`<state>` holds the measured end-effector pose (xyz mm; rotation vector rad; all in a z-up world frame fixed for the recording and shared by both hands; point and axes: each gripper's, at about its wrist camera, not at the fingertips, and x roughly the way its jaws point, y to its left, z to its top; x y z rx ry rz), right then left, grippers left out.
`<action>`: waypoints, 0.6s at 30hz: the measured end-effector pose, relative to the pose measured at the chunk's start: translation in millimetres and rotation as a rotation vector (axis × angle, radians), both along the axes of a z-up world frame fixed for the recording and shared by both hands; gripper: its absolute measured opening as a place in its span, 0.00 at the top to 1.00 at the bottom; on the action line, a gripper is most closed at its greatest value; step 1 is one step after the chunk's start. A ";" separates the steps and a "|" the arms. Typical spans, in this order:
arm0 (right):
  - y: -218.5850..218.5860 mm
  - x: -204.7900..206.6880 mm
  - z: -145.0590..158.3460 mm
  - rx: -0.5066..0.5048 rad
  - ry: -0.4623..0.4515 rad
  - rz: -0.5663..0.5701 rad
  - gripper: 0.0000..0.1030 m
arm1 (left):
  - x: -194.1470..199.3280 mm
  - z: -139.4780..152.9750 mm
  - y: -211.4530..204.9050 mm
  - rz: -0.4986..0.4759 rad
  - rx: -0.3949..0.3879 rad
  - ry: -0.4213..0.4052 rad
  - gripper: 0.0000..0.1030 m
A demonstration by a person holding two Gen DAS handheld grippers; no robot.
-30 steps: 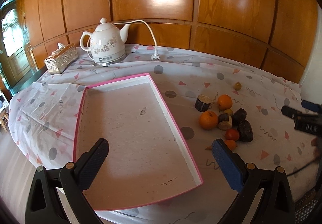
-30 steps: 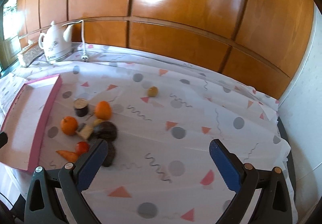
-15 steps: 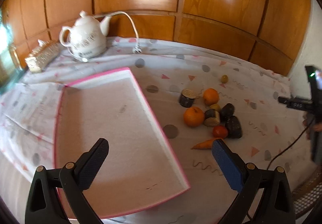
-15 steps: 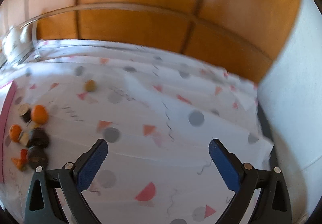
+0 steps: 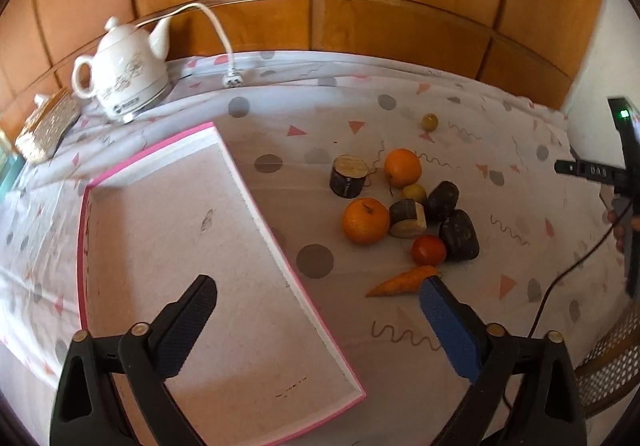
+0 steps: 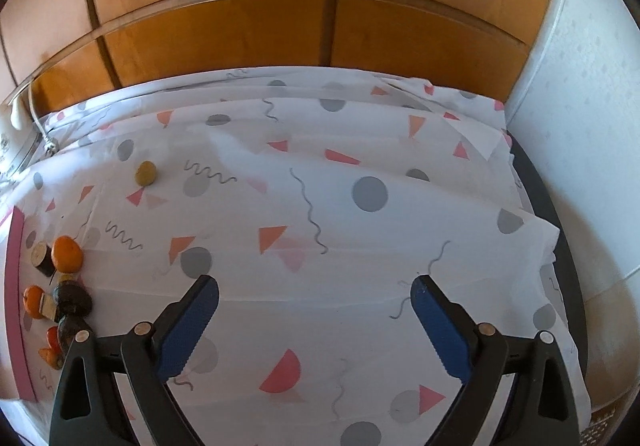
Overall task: Organize fruits
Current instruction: 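Grasp the orange carrot with the left gripper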
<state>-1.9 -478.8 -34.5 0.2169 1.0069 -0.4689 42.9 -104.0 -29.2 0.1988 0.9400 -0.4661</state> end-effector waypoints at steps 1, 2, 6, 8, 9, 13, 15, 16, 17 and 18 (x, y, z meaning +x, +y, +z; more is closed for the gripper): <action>-2.5 0.1 -0.9 0.002 0.004 -0.008 0.05 | -0.2 -0.9 -5.0 -0.042 0.008 0.007 0.16; -5.6 -0.2 -1.7 0.007 0.011 -0.020 0.06 | -0.8 -2.0 -9.5 -0.077 0.020 0.012 0.19; -11.0 -1.5 -4.2 0.035 0.020 -0.041 0.06 | -9.7 -8.2 -34.1 -0.243 0.092 -0.005 0.28; -10.6 -1.7 -4.0 0.038 0.018 -0.040 0.07 | -15.0 -14.9 -47.5 -0.318 0.130 -0.007 0.32; -10.5 -1.9 -3.6 0.036 0.017 -0.039 0.06 | -16.1 -18.3 -52.2 -0.343 0.149 -0.008 0.36; -11.6 -2.4 -3.5 0.043 0.014 -0.043 0.07 | -14.4 -34.6 -68.0 -0.422 0.200 0.034 0.45; -12.0 -2.9 -3.0 0.046 0.012 -0.045 0.07 | -12.1 -41.7 -72.5 -0.441 0.219 0.045 0.47; -12.0 -3.0 -2.8 0.048 0.011 -0.046 0.07 | -10.5 -45.1 -74.4 -0.447 0.227 0.053 0.48; -12.0 -2.9 -2.7 0.050 0.009 -0.046 0.07 | -9.5 -47.4 -76.5 -0.453 0.233 0.059 0.48; -11.9 -2.6 -2.7 0.053 0.009 -0.045 0.07 | -8.2 -49.3 -77.9 -0.457 0.237 0.062 0.49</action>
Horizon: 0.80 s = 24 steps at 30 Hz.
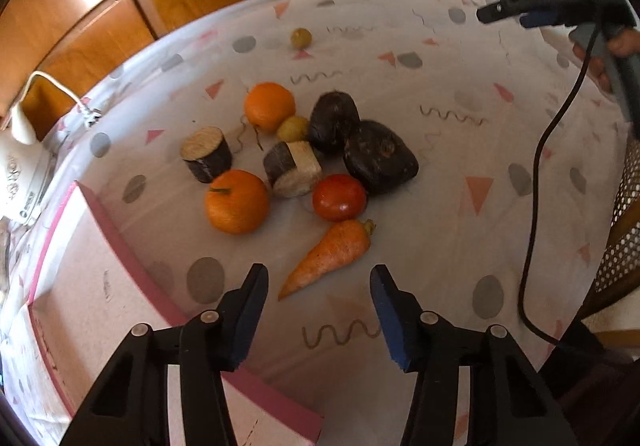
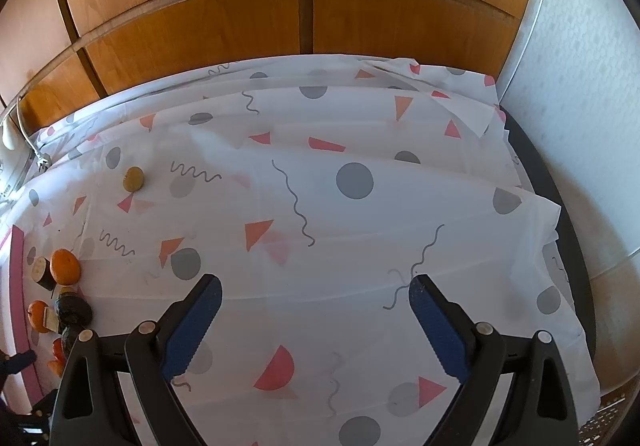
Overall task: Organize fruits
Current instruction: 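Grasp the orange carrot with the left gripper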
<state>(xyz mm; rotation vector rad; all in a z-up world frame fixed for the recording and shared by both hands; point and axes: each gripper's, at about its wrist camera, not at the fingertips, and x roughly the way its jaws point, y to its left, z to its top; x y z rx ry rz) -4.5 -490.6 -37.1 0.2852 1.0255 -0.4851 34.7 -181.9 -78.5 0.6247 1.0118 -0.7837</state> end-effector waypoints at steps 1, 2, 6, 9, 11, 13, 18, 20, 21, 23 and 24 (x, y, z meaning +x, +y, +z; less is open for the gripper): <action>0.2 0.3 -0.1 0.001 0.000 0.001 0.07 | 2.4 -2.3 -1.6 -0.003 0.007 0.003 0.50; 0.3 0.4 -0.4 0.001 0.000 0.001 0.07 | 3.1 -3.5 -2.0 -0.004 0.008 0.006 0.51; -0.5 1.0 -0.6 0.002 0.000 -0.002 0.07 | 9.3 -5.6 -2.5 0.000 -0.010 0.022 0.53; -4.7 0.3 -0.9 0.002 0.004 -0.026 0.08 | 11.9 -6.9 -2.7 -0.002 -0.021 0.031 0.53; -9.0 -1.1 -1.3 0.004 0.007 -0.047 0.09 | 13.4 -7.6 -2.3 0.001 -0.032 0.040 0.53; -11.9 -1.7 -2.0 0.011 0.018 -0.067 0.10 | 13.4 -7.5 -1.2 -0.001 -0.056 0.060 0.62; -36.8 -15.8 5.4 -0.011 -0.015 -0.229 0.39 | 4.7 -6.2 -2.0 -0.003 -0.087 0.054 0.80; -54.2 -28.6 6.2 0.037 -0.047 -0.329 0.59 | 3.3 -5.7 0.2 0.013 -0.103 0.056 0.82; -60.8 -34.2 6.3 0.054 -0.058 -0.369 0.61 | 3.1 -5.2 2.5 0.028 -0.119 0.064 0.82; -74.1 -46.0 8.0 0.076 -0.084 -0.452 0.63 | 2.5 -4.7 6.2 0.048 -0.137 0.076 0.82; -80.2 -51.6 9.5 0.085 -0.095 -0.491 0.64 | 2.0 -4.7 7.4 0.052 -0.140 0.077 0.83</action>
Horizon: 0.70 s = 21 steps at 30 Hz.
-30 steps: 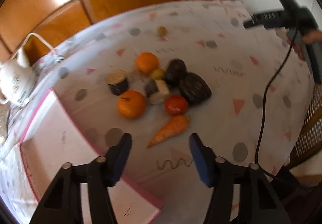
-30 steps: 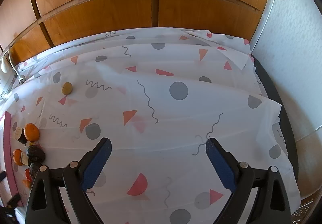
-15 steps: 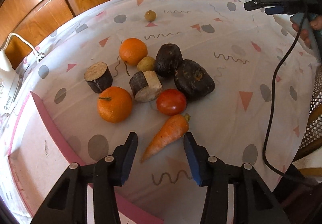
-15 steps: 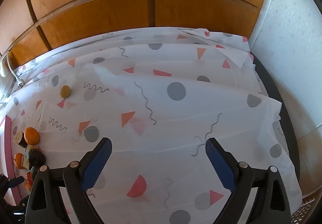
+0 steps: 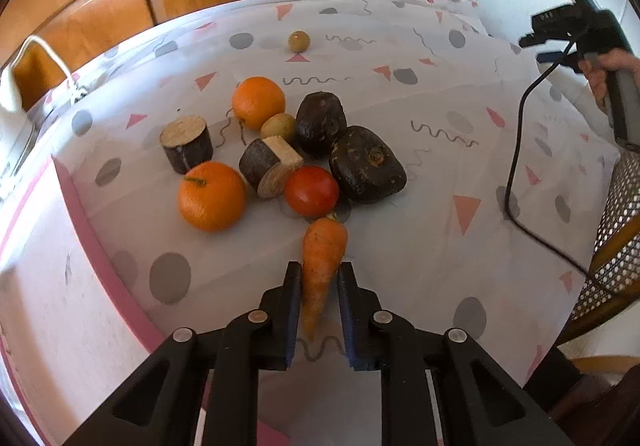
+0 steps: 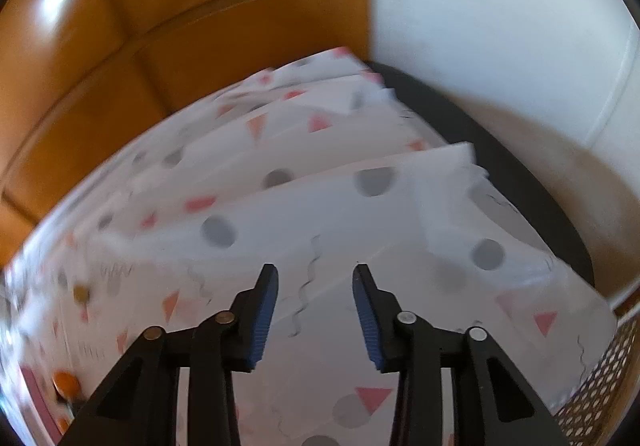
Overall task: Organize fruits
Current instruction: 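Grasp the orange carrot with the left gripper, then carry the carrot into the pink tray and open the left gripper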
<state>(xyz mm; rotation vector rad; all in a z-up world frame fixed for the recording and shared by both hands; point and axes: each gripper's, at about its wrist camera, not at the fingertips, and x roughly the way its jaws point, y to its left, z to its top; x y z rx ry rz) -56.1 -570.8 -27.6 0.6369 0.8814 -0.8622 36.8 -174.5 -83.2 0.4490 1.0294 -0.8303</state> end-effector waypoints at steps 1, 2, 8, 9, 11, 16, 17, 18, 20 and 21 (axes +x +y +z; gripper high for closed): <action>-6.0 -5.7 1.2 0.011 -0.018 -0.034 0.64 | -1.2 0.4 1.8 0.005 -0.004 -0.001 0.83; -9.1 -9.2 1.8 0.018 -0.029 -0.058 0.64 | -2.2 0.9 3.9 0.013 -0.006 -0.002 0.83; -25.4 -23.1 -1.2 0.083 -0.063 -0.158 0.64 | -3.1 15.4 22.2 0.078 -0.085 0.004 0.84; -27.1 -25.8 -1.7 0.092 -0.068 -0.169 0.64 | -2.8 22.0 27.6 0.095 -0.110 0.000 0.84; -29.9 -29.8 -3.4 0.105 -0.076 -0.190 0.64 | -0.7 38.4 42.4 0.141 -0.161 -0.014 0.84; -33.8 -36.9 -7.3 0.128 -0.091 -0.226 0.64 | 26.6 67.7 109.4 0.403 -0.274 -0.066 0.84; -33.4 -36.1 -8.3 0.133 -0.089 -0.223 0.64 | 31.3 67.1 118.6 0.445 -0.274 -0.068 0.84; -32.2 -35.3 -8.8 0.134 -0.084 -0.221 0.64 | 41.0 64.6 132.8 0.515 -0.257 -0.069 0.84; -29.4 -30.5 -10.6 0.138 -0.072 -0.197 0.64 | 58.2 55.8 155.2 0.648 -0.201 -0.073 0.84; -27.8 -27.5 -11.4 0.140 -0.063 -0.181 0.64 | 67.7 50.4 170.7 0.720 -0.196 -0.061 0.84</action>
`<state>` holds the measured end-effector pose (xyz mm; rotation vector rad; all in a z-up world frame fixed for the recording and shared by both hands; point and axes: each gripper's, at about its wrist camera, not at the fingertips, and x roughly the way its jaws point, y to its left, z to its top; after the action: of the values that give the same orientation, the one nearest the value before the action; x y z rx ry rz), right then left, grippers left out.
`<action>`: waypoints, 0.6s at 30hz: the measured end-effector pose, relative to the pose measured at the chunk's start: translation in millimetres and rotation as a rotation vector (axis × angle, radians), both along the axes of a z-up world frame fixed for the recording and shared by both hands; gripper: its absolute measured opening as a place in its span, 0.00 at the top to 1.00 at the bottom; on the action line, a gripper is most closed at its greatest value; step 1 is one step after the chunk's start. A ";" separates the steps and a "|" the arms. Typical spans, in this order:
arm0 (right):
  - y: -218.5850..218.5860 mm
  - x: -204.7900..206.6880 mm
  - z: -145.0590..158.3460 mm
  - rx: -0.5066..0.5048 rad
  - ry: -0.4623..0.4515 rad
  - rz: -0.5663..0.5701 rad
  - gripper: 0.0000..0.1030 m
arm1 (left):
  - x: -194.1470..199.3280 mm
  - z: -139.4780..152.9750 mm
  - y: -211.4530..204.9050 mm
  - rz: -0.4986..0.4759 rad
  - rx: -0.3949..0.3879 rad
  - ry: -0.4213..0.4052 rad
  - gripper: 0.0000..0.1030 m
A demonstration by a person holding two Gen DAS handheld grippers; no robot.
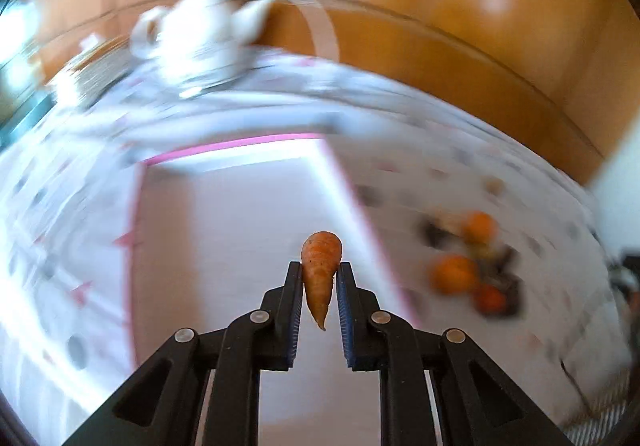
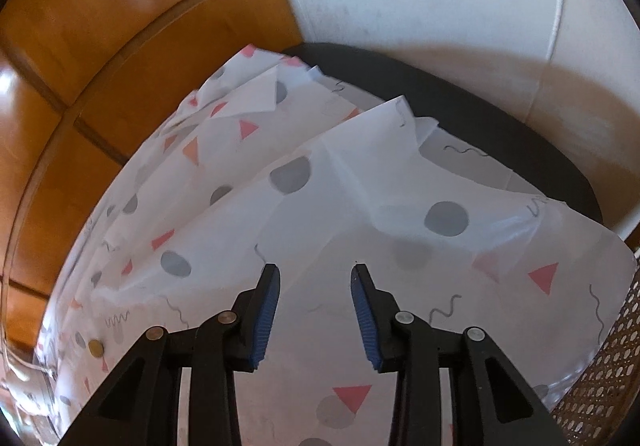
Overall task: Organize fruits
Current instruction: 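Carry the carrot into the pink tray and open the left gripper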
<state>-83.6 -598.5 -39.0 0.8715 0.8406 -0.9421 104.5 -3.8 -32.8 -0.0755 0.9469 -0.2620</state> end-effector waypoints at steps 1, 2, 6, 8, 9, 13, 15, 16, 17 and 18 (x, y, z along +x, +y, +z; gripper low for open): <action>2.2 5.9 -2.2 0.005 0.013 0.033 0.64 | 5.1 -4.0 9.7 0.041 0.006 0.011 0.84; 5.1 11.5 -4.6 0.014 0.024 0.069 0.64 | 9.1 -8.2 16.1 0.077 0.028 0.020 0.84; 19.2 31.4 -6.6 0.000 0.051 0.189 0.64 | 15.9 -20.8 34.8 0.154 0.080 0.030 0.83; 24.0 35.4 -3.3 -0.037 0.069 0.216 0.64 | 15.1 -25.6 38.7 0.182 0.084 0.038 0.81; 24.6 36.0 -2.9 -0.040 0.069 0.224 0.64 | 12.5 -28.1 41.1 0.190 0.083 0.048 0.74; 23.3 34.6 -6.7 -0.019 0.071 0.227 0.64 | -1.0 -25.1 37.5 0.188 0.070 0.047 0.56; 23.6 35.2 -7.4 -0.013 0.068 0.242 0.64 | -11.7 -21.9 36.8 0.197 0.067 0.043 0.53; 24.9 36.9 -7.9 -0.013 0.070 0.249 0.64 | -16.6 -20.9 37.1 0.197 0.064 0.041 0.52; 27.1 37.7 -8.0 -0.011 0.072 0.259 0.64 | -21.9 -19.4 36.7 0.196 0.063 0.038 0.51; 29.0 39.5 -8.7 -0.007 0.072 0.274 0.64 | -24.8 -18.0 36.3 0.195 0.064 0.032 0.45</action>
<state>-44.2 -569.5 -47.7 0.6981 0.9900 -0.7391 79.6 32.5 -50.8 -0.1123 0.9715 -0.0507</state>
